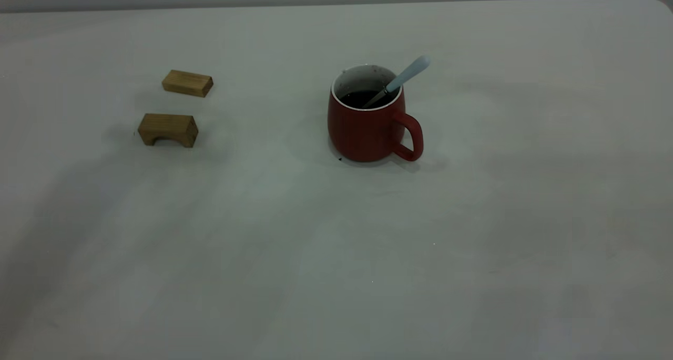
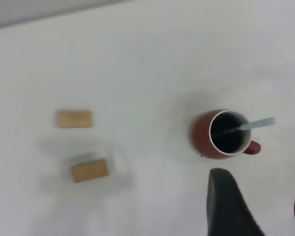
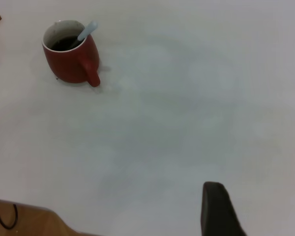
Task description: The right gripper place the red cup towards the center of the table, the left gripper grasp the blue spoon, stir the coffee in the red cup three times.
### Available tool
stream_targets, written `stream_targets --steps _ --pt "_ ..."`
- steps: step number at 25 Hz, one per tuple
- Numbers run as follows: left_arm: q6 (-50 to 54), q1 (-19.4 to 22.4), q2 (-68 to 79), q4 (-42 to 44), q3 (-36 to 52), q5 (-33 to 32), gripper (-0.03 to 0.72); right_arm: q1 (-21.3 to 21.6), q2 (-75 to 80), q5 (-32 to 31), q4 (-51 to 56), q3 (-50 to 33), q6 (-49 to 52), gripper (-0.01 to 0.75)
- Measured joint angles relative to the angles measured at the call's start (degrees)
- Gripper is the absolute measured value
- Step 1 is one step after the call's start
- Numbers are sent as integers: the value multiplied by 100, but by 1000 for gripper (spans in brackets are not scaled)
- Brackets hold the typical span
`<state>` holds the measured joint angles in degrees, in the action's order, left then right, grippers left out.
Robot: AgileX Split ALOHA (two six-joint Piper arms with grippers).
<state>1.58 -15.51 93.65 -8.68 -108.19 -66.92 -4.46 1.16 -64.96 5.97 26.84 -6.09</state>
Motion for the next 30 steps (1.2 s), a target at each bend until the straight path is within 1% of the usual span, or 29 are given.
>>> stream_targets --steps 6,11,14,17,19,22,26,30 --pt "81 0 -1929 54 1952 0 411 0 0 0 0 0 0 440" --pt "-210 44 -3733 401 3869 0 411 0 0 0 0 0 0 440" --pt "-350 435 -4807 505 4996 0 411 0 0 0 0 0 0 440" --pt "-394 868 -5772 635 5858 0 411 0 0 0 0 0 0 440" --pt "-394 1067 -6422 650 6319 0 411 0 0 0 0 0 0 440" --pt "-394 1225 -7271 652 6934 31 411 0 0 0 0 0 -4 440" --pt "-394 1273 -8213 746 7554 193 411 0 0 0 0 0 -4 440" --pt "-394 1274 -8929 868 7923 316 411 0 0 0 0 0 -4 440"
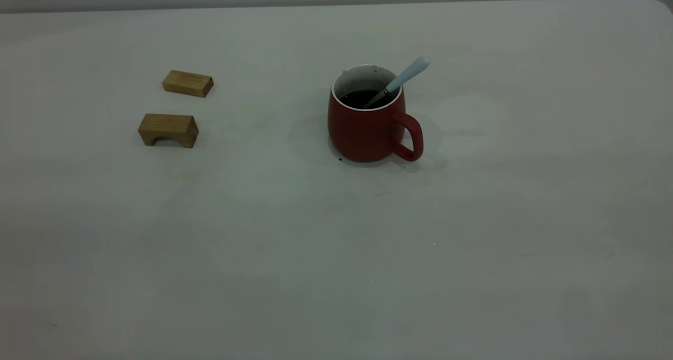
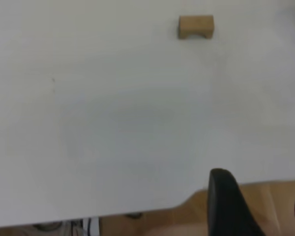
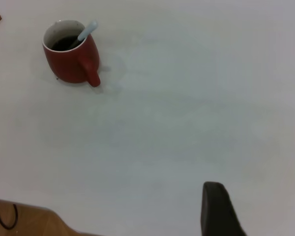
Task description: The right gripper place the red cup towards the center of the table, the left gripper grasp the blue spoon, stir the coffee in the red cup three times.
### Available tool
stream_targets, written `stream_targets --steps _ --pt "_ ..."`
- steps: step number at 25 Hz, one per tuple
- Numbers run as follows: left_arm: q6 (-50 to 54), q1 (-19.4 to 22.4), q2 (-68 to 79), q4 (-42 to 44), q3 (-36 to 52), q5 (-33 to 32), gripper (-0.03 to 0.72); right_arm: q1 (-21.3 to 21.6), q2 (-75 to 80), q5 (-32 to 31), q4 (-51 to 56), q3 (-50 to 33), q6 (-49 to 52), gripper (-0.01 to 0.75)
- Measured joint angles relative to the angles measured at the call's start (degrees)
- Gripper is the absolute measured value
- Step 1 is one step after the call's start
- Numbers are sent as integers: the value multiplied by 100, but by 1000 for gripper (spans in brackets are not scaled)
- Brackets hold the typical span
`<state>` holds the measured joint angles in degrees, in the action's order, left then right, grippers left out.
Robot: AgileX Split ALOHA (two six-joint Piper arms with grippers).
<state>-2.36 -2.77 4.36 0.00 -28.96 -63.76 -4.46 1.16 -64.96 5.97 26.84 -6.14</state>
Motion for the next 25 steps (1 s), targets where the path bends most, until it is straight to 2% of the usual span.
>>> stream_targets --steps 7,25 --pt "94 50 -532 71 95 -45 411 0 0 0 0 0 0 440" --pt "279 50 -544 180 105 -84 411 0 0 0 0 0 0 440"
